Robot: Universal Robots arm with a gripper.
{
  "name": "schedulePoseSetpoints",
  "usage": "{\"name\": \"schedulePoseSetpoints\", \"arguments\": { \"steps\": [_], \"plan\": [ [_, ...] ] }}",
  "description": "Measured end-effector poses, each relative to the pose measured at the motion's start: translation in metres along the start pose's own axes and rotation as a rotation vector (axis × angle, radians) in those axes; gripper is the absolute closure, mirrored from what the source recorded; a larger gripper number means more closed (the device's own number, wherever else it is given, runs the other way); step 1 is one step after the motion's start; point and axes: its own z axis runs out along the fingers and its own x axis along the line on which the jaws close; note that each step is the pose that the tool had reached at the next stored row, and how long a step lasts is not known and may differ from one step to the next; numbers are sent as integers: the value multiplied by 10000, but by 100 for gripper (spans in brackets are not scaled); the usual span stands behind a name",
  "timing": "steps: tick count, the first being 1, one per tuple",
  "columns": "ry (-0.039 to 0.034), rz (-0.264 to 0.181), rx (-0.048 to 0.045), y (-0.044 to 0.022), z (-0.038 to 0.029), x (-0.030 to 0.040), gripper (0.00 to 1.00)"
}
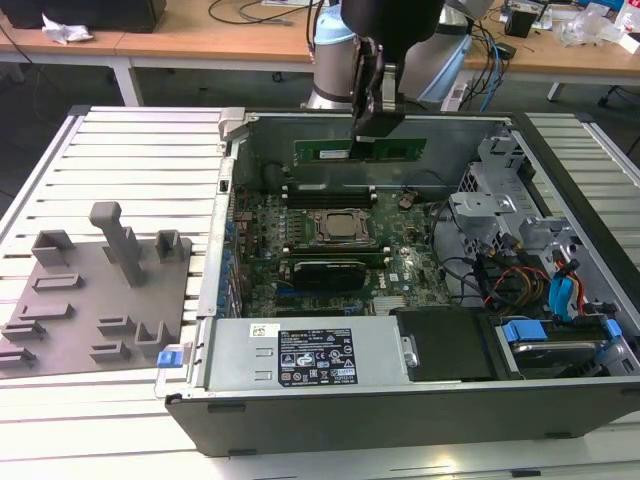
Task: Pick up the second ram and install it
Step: 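Pick up the second ram and move it above second insertion slot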
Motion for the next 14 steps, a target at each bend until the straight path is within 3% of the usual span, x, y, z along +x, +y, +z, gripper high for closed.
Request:
{"name": "schedulePoseSetpoints", "arguments": {
  "steps": [2, 4, 6, 8, 10, 14],
  "plan": [
    [0, -1, -1, -83, -4, -2, 86],
    [-17, 2, 0, -110, -3, -2, 86],
    [-148, 194, 2, -122, 2, -2, 86],
    [-187, 616, 13, -124, 8, -2, 86],
    [-202, 927, 22, -163, 35, -4, 86],
    [-201, 938, 15, -218, 140, -2, 86]
  ]
}}
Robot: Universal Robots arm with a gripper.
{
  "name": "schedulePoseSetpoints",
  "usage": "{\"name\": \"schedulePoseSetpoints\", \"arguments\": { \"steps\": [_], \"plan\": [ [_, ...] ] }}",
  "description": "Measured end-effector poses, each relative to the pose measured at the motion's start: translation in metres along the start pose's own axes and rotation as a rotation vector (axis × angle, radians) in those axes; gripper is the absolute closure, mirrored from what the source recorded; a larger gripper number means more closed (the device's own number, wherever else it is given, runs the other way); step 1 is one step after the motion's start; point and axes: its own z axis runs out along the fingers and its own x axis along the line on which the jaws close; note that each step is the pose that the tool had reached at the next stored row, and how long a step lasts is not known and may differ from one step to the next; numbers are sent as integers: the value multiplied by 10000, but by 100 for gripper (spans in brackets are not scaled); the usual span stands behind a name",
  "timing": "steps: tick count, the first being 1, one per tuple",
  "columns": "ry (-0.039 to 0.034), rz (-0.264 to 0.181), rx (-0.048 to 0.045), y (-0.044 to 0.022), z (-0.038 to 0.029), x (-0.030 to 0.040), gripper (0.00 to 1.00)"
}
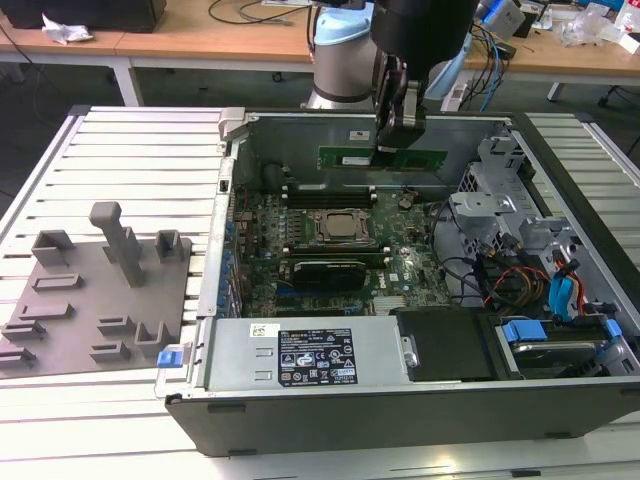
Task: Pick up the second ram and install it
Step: 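Pick up the second ram and move it above second insertion slot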
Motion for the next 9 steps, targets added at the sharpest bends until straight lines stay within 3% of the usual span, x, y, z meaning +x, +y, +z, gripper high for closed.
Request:
{"name": "schedulePoseSetpoints", "arguments": {
  "steps": [9],
  "plan": [
    [-1, -5, 0, -11, 140, 5, 86]
  ]
}}
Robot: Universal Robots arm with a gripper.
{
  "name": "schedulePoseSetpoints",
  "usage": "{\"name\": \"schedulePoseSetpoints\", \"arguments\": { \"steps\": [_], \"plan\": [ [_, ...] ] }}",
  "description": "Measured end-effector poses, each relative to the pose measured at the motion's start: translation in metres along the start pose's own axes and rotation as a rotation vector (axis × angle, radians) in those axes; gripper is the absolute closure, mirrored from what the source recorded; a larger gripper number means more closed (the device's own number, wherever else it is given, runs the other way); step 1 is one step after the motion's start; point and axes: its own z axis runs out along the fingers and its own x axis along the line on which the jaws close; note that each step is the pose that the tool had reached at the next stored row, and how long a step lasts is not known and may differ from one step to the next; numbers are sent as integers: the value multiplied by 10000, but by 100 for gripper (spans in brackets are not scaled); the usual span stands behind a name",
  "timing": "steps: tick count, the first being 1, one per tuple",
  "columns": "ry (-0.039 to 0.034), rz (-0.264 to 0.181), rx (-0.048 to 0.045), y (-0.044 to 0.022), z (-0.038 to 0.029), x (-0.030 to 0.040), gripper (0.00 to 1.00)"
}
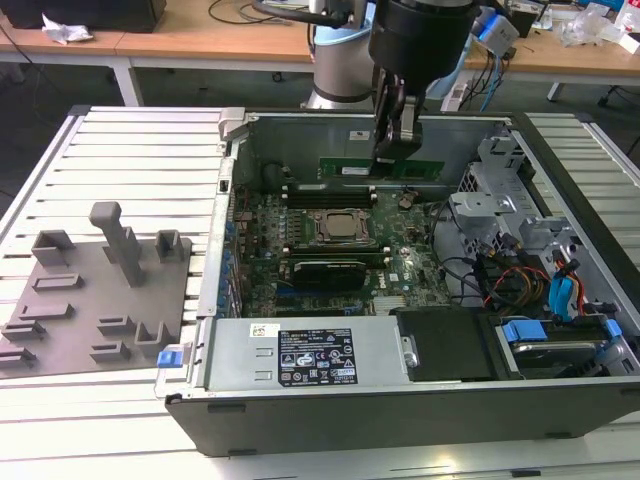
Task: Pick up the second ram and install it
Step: 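Pick up the second ram and move it above second insertion slot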
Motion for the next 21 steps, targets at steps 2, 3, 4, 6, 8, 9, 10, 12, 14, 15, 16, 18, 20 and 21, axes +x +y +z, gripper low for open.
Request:
{"name": "schedulePoseSetpoints", "arguments": {
  "steps": [2, 3, 4, 6, 8, 9, 10, 12, 14, 15, 16, 18, 20, 21],
  "plan": [
    [0, 0, 0, -1, 25, 1, 86],
    [0, 0, 0, -2, 40, 2, 86],
    [0, 0, 0, -3, 62, 2, 86],
    [0, 0, 0, -5, 102, 4, 86],
    [0, 0, 0, -7, 146, 6, 86],
    [0, 0, 0, -8, 165, 7, 86],
    [1, 0, 0, -9, 188, 7, 86],
    [0, 0, 0, -10, 220, 8, 86],
    [0, 0, 0, -11, 240, 9, 86],
    [0, 1, 0, -12, 248, 10, 86],
    [0, 0, 0, -12, 261, 10, 86],
    [0, 0, 0, -13, 282, 11, 86],
    [1, 0, 0, -14, 310, 12, 86],
    [0, 0, -1, -15, 325, 13, 86]
  ]
}}
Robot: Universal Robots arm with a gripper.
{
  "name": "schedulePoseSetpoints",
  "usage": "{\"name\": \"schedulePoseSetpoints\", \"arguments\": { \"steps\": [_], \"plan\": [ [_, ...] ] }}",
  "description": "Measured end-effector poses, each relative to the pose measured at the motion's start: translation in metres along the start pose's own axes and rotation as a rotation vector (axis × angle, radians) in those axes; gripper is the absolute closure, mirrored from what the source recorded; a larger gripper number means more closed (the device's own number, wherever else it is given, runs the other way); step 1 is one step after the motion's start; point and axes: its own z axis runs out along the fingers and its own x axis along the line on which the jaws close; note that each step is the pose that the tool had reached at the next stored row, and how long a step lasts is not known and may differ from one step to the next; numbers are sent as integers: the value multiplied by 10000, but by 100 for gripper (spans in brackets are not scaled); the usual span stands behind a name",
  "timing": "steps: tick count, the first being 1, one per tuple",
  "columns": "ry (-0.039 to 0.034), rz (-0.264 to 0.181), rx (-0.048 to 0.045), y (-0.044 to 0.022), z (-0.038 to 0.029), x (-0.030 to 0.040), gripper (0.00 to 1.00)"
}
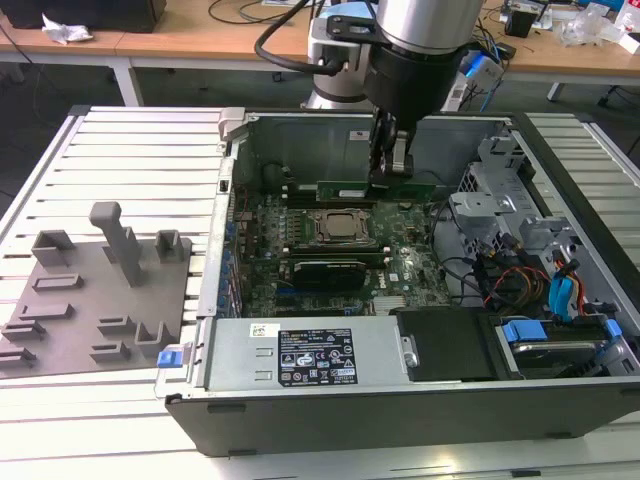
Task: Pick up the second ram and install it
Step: 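Pick up the second ram and move it above second insertion slot, then insert the second ram into the second slot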
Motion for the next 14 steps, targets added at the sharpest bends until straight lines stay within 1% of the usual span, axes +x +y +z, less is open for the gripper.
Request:
{"name": "schedulePoseSetpoints", "arguments": {
  "steps": [2, 4, 14],
  "plan": [
    [-1, 0, 0, -3, 68, 2, 86],
    [0, 0, 0, -5, 111, 4, 86],
    [-10, -1, 0, -5, 124, 5, 86]
  ]
}}
